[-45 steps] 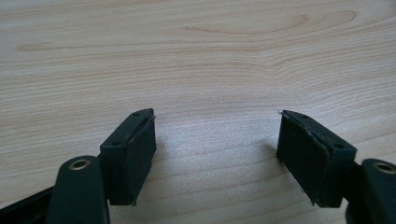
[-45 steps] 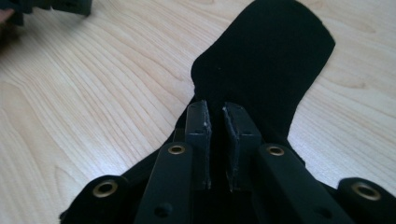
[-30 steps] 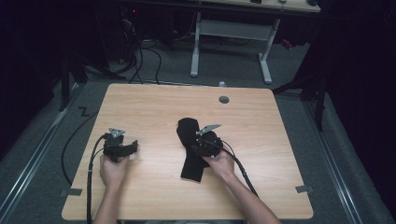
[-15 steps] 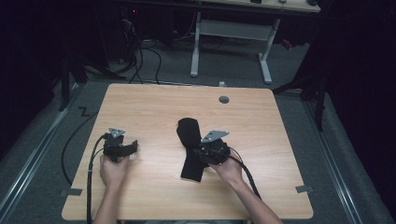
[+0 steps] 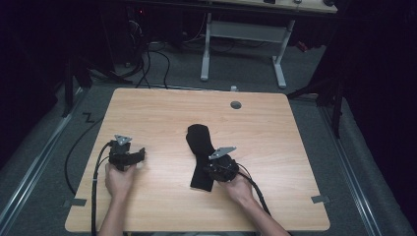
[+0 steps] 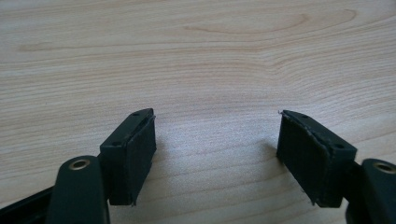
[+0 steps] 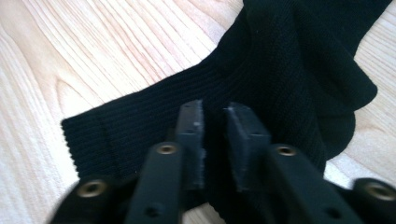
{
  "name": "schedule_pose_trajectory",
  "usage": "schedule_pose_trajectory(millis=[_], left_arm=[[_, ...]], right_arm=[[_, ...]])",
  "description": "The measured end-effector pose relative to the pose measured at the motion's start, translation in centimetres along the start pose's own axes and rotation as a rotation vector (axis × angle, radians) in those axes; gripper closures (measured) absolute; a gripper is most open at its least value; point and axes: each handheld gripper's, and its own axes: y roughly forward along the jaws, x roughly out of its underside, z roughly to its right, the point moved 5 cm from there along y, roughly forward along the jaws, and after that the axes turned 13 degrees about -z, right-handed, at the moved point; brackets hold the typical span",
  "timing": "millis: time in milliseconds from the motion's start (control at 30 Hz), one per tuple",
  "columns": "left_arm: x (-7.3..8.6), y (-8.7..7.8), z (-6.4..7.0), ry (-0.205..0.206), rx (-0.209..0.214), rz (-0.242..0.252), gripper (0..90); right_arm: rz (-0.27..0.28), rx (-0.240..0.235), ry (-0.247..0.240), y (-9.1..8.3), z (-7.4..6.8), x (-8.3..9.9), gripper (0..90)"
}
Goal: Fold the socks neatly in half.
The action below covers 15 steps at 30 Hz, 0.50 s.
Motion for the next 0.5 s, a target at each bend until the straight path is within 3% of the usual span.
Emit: schedule_pose_trajectory(millis=[33, 100, 333, 500], left_arm=[[0.0, 0.0, 0.0, 0.000, -0.001, 0.000, 28.6], [0.0, 0.0, 0.0, 0.001, 0.000, -0.001, 28.6], [0.0, 0.0, 0.0, 0.001, -0.002, -0.001, 28.6], [0.0, 0.0, 0.0, 0.002, -0.002, -0.001, 28.6]], right_arm=[[-0.008, 0.012, -0.014, 0.1, -0.1, -0.1, 86.9], [-0.005, 0.011, -0.015, 0.0, 0.0, -0.2, 88.6], [0.047, 0.007, -0.007, -1.2, 0.1, -0.4, 89.5], [0.086, 0.002, -0.013, -3.6, -0.2, -1.1, 89.4]])
